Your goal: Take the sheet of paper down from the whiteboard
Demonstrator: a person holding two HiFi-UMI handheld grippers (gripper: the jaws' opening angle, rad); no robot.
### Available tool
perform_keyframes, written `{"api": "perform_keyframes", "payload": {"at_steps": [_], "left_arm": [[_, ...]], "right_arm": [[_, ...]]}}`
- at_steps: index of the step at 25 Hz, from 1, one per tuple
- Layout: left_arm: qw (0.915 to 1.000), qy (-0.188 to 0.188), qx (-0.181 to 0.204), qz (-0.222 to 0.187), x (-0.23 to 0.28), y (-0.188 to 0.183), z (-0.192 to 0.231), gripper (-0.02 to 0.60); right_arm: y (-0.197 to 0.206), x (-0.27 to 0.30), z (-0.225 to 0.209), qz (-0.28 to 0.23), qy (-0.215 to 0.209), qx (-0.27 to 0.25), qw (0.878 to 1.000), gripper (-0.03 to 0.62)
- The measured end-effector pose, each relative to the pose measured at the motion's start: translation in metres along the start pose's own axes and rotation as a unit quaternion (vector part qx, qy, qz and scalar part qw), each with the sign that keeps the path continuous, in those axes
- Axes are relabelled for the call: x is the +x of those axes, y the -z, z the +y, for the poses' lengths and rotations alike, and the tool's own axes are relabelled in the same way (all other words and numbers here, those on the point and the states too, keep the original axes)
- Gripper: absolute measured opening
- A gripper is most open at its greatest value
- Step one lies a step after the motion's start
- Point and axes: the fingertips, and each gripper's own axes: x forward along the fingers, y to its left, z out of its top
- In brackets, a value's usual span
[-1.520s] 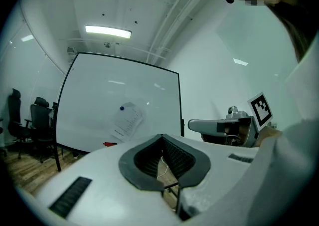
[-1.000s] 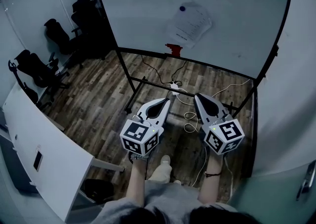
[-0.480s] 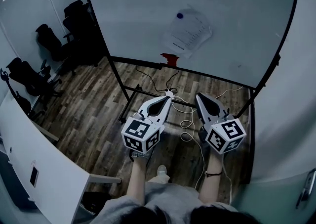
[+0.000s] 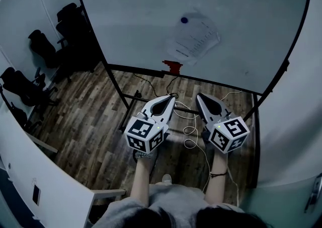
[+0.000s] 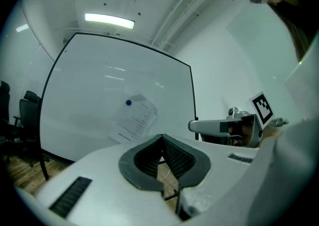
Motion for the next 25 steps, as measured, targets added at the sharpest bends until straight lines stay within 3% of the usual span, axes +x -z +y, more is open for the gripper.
{"api": "perform_keyframes", "payload": {"at_steps": [10, 19, 25], "left_arm": [[0.9995, 0.026, 0.005, -0.015, 0.035, -0.009, 0.045, 0.006], [0.9987, 0.05, 0.007, -0.005, 0.071, 0.002, 0.053, 0.006], [0.9992, 0.035, 0.012, -0.017, 0.098, -0.006, 0.072, 0.006]], "right_arm": [[0.004, 0.049, -0.018, -0.005, 0.015, -0.009, 1.0, 0.0], [0.01, 0.057, -0.056, -0.008, 0.045, -0.003, 0.999, 0.001], [-0.001, 0.079, -0.091, -0.014, 0.045, -0.008, 0.999, 0.001]]}}
